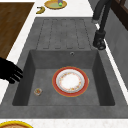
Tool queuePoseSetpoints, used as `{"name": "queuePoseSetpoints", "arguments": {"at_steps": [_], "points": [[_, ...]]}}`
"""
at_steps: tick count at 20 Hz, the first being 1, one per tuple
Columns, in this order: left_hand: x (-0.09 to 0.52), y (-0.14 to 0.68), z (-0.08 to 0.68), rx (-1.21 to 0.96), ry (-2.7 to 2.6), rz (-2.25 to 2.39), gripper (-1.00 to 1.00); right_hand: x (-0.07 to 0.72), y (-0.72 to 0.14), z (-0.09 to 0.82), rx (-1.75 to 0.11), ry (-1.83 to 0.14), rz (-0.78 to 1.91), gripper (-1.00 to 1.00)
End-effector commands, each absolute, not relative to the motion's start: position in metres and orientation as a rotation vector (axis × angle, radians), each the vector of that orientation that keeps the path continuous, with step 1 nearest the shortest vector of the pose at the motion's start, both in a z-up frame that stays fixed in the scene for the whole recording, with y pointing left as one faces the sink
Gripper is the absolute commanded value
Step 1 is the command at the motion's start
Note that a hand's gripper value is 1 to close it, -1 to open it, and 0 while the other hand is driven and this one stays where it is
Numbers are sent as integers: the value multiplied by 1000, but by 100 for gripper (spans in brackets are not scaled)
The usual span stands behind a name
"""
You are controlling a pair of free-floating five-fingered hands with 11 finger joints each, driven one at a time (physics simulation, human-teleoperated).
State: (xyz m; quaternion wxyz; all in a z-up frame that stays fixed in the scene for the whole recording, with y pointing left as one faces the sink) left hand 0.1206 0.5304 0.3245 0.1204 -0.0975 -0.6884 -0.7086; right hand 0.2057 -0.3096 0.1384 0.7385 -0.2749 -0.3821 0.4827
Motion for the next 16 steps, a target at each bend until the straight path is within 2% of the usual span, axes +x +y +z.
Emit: {"name": "queuePoseSetpoints", "arguments": {"at_steps": [1,6,16], "points": [[103,521,311,-358,-2003,-2118,-100,206,-310,138,-603,-839,1059,0],[97,517,287,-436,-2019,-2105,-100,206,-310,138,-603,-839,1059,0],[98,508,239,-463,-1960,-2109,-100,206,-310,138,-603,-839,1059,0]]}}
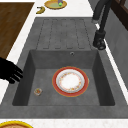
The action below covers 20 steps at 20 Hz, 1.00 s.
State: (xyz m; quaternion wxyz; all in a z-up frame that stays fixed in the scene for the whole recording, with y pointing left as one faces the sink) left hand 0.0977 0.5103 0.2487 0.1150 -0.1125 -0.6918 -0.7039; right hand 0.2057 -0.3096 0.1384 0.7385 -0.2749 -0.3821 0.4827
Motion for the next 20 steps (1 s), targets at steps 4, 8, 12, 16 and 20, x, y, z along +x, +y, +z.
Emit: {"name": "queuePoseSetpoints", "arguments": {"at_steps": [4,8,12,16,20], "points": [[96,506,229,-515,-1926,-2084,-100,206,-310,138,-603,-839,1059,0],[101,508,218,-530,-1890,-2038,-100,206,-310,138,-603,-839,1059,0],[122,506,205,-526,-1853,-1977,-100,206,-310,138,-603,-839,1059,0],[149,508,203,-559,-1835,-1932,-100,206,-310,138,-603,-839,1059,0],[165,515,188,-624,-1831,-1926,-100,206,-310,138,-603,-839,1059,0]]}}
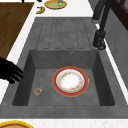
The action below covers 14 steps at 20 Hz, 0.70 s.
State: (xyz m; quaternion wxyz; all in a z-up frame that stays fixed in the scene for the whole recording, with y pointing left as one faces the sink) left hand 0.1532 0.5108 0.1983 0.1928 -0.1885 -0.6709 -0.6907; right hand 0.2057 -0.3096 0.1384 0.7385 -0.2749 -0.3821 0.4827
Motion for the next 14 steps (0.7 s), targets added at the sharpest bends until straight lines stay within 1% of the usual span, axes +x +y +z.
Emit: {"name": "queuePoseSetpoints", "arguments": {"at_steps": [1,14], "points": [[169,516,179,-631,-1847,-1931,-100,206,-310,138,-603,-839,1059,0],[219,557,108,-652,-1896,-1969,-100,206,-310,138,-603,-839,1059,0]]}}
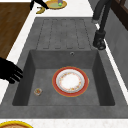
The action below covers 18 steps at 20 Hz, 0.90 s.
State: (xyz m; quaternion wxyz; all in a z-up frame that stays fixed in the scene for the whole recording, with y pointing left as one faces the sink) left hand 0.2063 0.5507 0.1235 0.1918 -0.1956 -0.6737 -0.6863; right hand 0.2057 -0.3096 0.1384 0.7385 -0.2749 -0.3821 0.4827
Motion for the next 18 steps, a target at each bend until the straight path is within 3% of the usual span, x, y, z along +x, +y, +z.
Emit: {"name": "queuePoseSetpoints", "arguments": {"at_steps": [1,2,3,7,18], "points": [[222,561,99,-662,-1879,-1961,-100,206,-310,138,-603,-839,1059,0],[226,565,92,-666,-1876,-1955,-100,206,-310,138,-603,-839,1059,0],[231,568,85,-667,-1875,-1951,100,206,-310,138,-603,-839,1059,0],[243,577,88,-720,-1894,-1910,100,206,-310,138,-603,-839,1059,0],[204,589,117,-787,-2210,-2059,100,206,-310,138,-603,-839,1059,0]]}}
